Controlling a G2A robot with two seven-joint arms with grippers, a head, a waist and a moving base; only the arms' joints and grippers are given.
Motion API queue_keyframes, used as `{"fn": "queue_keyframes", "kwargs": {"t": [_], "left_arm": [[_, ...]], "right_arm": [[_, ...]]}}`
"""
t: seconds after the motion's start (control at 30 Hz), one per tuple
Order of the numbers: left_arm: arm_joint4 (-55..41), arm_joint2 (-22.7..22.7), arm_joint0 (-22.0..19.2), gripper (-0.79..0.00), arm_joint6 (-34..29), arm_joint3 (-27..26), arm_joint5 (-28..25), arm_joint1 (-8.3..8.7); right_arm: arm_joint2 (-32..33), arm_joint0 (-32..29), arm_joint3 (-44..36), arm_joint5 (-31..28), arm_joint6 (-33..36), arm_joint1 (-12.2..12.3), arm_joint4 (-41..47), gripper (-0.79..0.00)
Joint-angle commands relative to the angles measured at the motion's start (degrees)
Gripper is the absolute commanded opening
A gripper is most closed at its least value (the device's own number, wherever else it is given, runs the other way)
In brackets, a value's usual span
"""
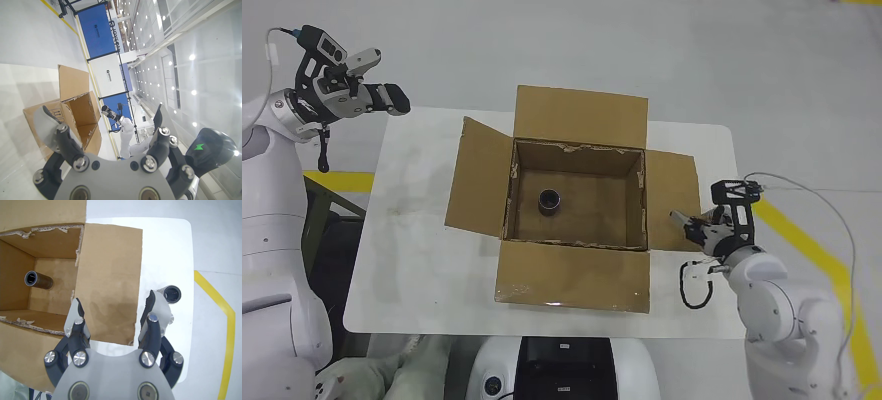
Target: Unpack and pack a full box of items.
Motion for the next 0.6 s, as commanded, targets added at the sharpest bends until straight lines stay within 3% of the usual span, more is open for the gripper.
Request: {"fn": "queue_keyframes", "kwargs": {"t": [0.0,0.03,0.07,0.57], "left_arm": [[0.0,0.0,0.0,0.0,0.0,0.0,0.0,0.0],[0.0,0.0,0.0,0.0,0.0,0.0,0.0,0.0],[0.0,0.0,0.0,0.0,0.0,0.0,0.0,0.0],[0.0,0.0,0.0,0.0,0.0,0.0,0.0,0.0]], "right_arm": [[0.8,-0.3,0.6,0.3,-0.3,0.1,0.0,-0.12],[1.1,-0.4,0.8,0.1,-0.4,0.2,-0.2,-0.043],[1.2,-0.5,0.9,-0.1,-0.6,0.2,-0.1,-0.018],[1.3,-0.7,1.1,-0.6,-0.8,0.3,0.2,-0.028]]}}
